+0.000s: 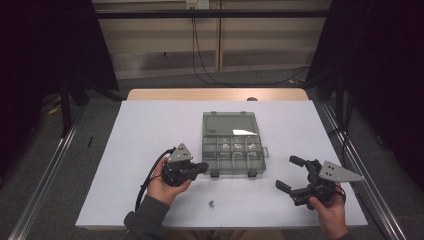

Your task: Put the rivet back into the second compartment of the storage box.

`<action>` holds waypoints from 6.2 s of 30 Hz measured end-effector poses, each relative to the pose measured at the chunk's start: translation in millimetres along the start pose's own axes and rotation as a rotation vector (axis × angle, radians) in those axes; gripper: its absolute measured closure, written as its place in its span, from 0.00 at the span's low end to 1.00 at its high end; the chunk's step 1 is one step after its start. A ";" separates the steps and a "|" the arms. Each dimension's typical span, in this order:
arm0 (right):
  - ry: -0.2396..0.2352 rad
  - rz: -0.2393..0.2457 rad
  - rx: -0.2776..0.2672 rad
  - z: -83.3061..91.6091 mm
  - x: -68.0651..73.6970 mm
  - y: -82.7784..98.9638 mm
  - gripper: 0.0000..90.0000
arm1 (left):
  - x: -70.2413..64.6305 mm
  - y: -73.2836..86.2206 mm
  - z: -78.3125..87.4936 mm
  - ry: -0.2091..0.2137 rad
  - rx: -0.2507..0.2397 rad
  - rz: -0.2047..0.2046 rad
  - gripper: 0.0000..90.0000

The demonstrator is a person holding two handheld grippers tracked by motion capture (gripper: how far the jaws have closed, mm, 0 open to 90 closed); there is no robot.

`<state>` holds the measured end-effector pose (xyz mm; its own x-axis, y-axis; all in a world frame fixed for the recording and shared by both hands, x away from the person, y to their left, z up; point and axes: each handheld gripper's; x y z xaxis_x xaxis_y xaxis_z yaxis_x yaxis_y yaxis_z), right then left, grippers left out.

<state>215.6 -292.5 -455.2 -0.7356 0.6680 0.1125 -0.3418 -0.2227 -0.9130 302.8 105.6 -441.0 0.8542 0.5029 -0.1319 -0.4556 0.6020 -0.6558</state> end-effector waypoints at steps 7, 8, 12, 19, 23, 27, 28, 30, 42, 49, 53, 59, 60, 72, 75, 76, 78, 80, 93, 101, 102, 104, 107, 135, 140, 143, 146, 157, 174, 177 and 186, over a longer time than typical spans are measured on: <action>-0.003 -0.002 -0.002 0.1 -0.7 0.5 0.00 | 7.7 -17.0 -6.2 -0.043 -0.026 0.031 0.96; -0.004 -0.003 -0.003 0.1 -0.7 0.5 0.00 | 8.5 -19.2 -7.7 -0.046 -0.034 0.039 0.96; -0.002 -0.005 -0.004 0.3 -0.6 0.5 0.00 | 10.7 -29.2 -15.6 -0.071 -0.029 0.038 0.96; -0.002 -0.004 -0.004 0.6 -0.4 0.5 0.00 | 14.5 -42.8 -29.5 -0.083 -0.034 0.063 0.96; -0.003 -0.008 -0.007 1.0 -1.0 0.8 0.00 | 17.2 -54.2 -39.1 -0.083 -0.044 0.081 0.96; -0.002 -0.008 -0.008 1.3 -1.4 0.9 0.00 | 18.8 -61.5 -47.0 -0.090 -0.035 0.081 0.96; -0.001 -0.009 -0.007 1.5 -1.4 1.0 0.00 | 18.8 -63.5 -48.9 -0.088 -0.032 0.080 0.96; -0.001 -0.012 -0.007 1.8 -1.6 1.1 0.00 | 18.6 -66.6 -52.5 -0.089 -0.034 0.078 0.96; -0.003 -0.010 -0.007 3.4 -1.8 1.2 0.01 | 24.5 -64.6 -58.1 -0.086 -0.034 0.098 0.84; -0.003 -0.010 -0.006 3.6 -1.8 1.3 0.01 | 20.7 -59.7 -49.2 -0.038 -0.071 0.116 0.64; -0.005 -0.010 -0.006 3.6 -1.8 1.4 0.01 | 16.0 -53.8 -43.9 -0.005 -0.089 0.105 0.49; -0.003 -0.008 -0.003 3.2 -1.4 1.2 0.01 | 10.4 -45.9 -37.6 0.014 -0.112 0.096 0.29; -0.004 -0.008 -0.002 3.2 -1.3 1.1 0.01 | 9.4 -44.1 -36.9 0.016 -0.115 0.097 0.26; -0.005 -0.005 0.000 2.4 -1.2 1.3 0.01 | -3.9 -19.9 -23.1 0.040 -0.123 0.053 0.12; -0.005 -0.004 0.003 2.1 -1.3 1.3 0.01 | -7.3 -13.6 -20.6 0.047 -0.133 0.052 0.10; -0.005 -0.004 0.003 2.1 -1.2 1.3 0.01 | -8.1 -11.3 -19.6 0.051 -0.134 0.054 0.10; -0.005 -0.004 0.003 2.2 -1.2 1.4 0.01 | -9.4 -6.5 -17.5 0.057 -0.137 0.052 0.09; -0.004 -0.004 0.004 2.1 -1.3 1.5 0.01 | -10.3 -1.0 -15.3 0.056 -0.141 0.054 0.09; -0.008 -0.003 0.009 0.9 -0.9 1.3 0.01 | -7.4 28.6 -2.6 0.031 -0.149 0.070 0.09; -0.007 -0.002 0.007 1.3 -0.9 1.2 0.01 | -11.8 35.9 -1.8 0.024 -0.128 0.044 0.09; -0.007 -0.001 0.007 1.2 -0.9 1.2 0.01 | -12.3 36.2 -2.2 0.028 -0.129 0.045 0.09; -0.009 -0.002 0.010 1.1 -0.8 1.2 0.01 | -13.2 36.6 -2.3 0.026 -0.125 0.041 0.09; -0.009 0.000 0.009 1.1 -0.8 1.1 0.01 | -14.1 37.3 -2.8 0.028 -0.119 0.036 0.09; -0.006 0.000 0.011 1.8 -1.1 1.2 0.01 | -30.3 41.8 -16.6 0.154 0.104 -0.069 0.52; -0.004 0.001 0.011 2.0 -0.9 1.1 0.01 | -31.3 42.1 -17.7 0.173 0.128 -0.072 0.62; -0.003 0.001 0.013 2.1 -0.6 1.0 0.01 | -32.0 42.3 -18.4 0.175 0.137 -0.073 0.63; -0.003 0.001 0.013 1.9 -0.6 1.0 0.01 | -32.7 42.1 -18.2 0.180 0.136 -0.071 0.64; -0.004 0.001 0.012 2.2 -0.4 0.9 0.01 | -33.9 42.2 -21.5 0.175 0.154 -0.082 0.70; -0.006 0.002 0.012 2.1 -0.6 1.0 0.01 | -32.7 41.4 -25.4 0.159 0.168 -0.111 0.83; -0.008 0.002 0.013 2.0 -0.6 1.0 0.01 | -32.6 41.5 -25.6 0.158 0.170 -0.111 0.89; -0.007 0.001 0.011 2.1 -0.6 0.9 0.01 | -30.8 40.1 -26.9 0.148 0.149 -0.117 0.90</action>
<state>214.5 -294.6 -455.2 -0.7399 0.6630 0.1142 -0.3473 -0.2310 -0.9089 264.9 97.6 -483.2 0.9258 0.3343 -0.1763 -0.3738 0.7410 -0.5579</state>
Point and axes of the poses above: each handheld gripper's, and its own axes: z roughly backward along the jaws, y roughly out of its underside, x roughly to its left, and after that the axes turned 15 degrees about x, right-handed
